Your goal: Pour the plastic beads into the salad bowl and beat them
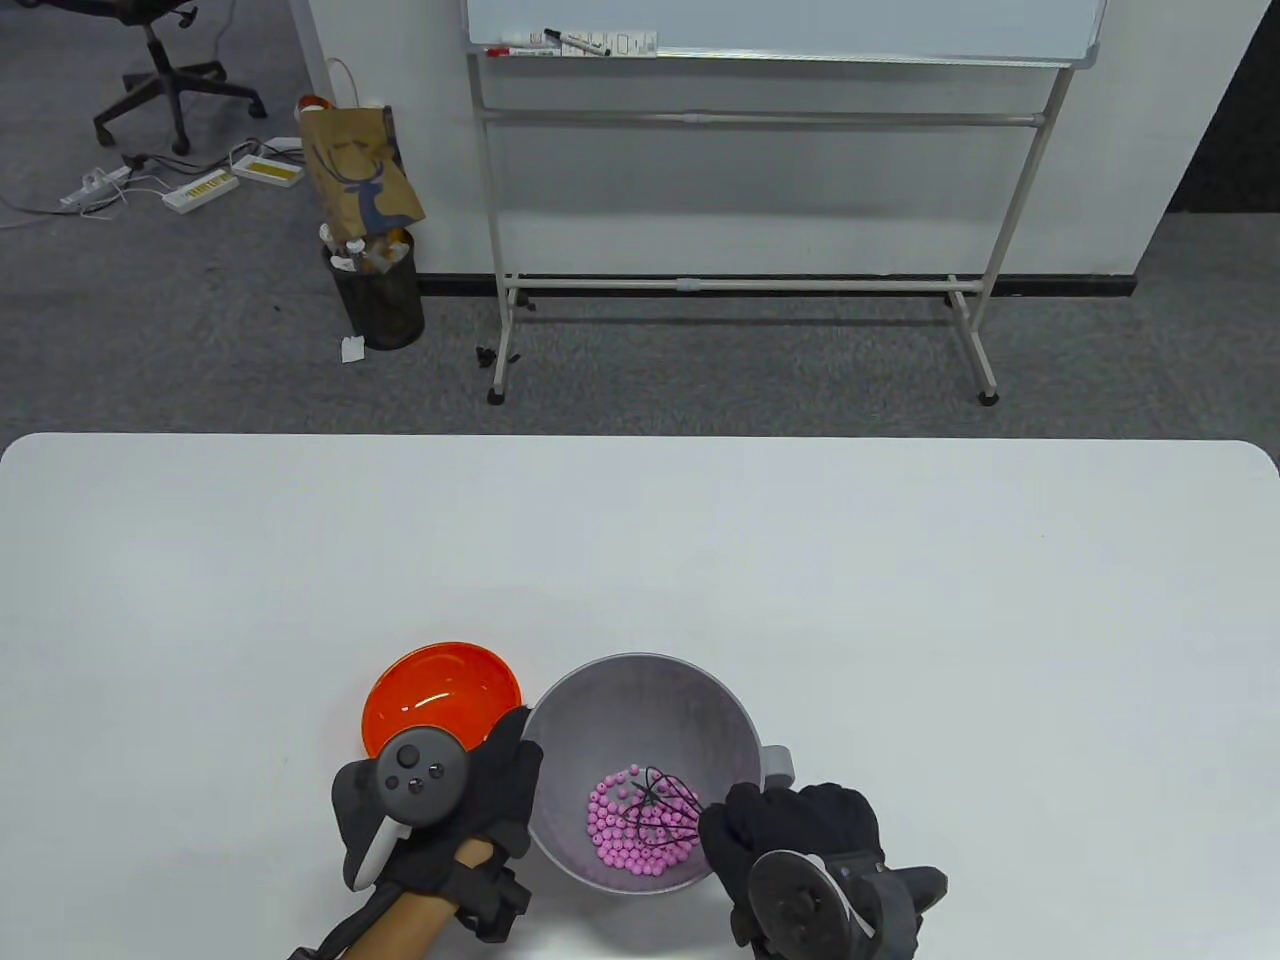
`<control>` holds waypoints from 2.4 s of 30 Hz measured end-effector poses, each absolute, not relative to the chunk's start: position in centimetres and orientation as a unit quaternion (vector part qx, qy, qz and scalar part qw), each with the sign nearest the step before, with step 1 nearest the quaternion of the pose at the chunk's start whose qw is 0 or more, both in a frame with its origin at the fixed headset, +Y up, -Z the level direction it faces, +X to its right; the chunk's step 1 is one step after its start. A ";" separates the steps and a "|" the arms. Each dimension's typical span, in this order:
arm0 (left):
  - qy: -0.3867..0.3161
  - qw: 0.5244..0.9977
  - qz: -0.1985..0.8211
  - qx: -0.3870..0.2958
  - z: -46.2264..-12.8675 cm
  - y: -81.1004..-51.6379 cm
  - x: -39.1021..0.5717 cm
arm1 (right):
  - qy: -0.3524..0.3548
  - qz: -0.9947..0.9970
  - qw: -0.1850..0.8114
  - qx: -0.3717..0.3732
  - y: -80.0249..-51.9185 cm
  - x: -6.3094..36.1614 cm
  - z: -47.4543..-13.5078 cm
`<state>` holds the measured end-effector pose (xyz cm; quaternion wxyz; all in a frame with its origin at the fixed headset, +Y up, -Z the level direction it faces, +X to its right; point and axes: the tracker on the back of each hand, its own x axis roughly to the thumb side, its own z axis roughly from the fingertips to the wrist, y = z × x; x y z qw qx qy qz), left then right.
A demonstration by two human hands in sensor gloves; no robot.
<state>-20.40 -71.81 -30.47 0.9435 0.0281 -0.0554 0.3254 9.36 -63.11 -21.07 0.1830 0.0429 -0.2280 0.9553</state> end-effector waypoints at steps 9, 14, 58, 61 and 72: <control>-0.056 0.944 0.325 0.028 -30.5 -71.8 -20.4 | -0.226 0.940 0.254 0.018 -65.4 10.1 -23.0; -0.055 0.943 0.326 0.028 -30.4 -71.8 -20.4 | -0.259 0.942 0.214 0.017 -65.4 9.7 -22.7; -0.055 0.944 0.326 0.020 -30.5 -71.6 -20.4 | -0.264 0.877 0.397 -0.061 -62.6 17.0 -23.1; -0.054 0.944 0.325 0.020 -30.5 -71.6 -20.4 | -0.306 0.864 0.383 -0.109 -62.3 18.7 -22.8; -0.053 0.944 0.326 0.020 -30.5 -71.6 -20.4 | -0.222 0.944 0.119 -0.214 -69.0 20.7 -26.7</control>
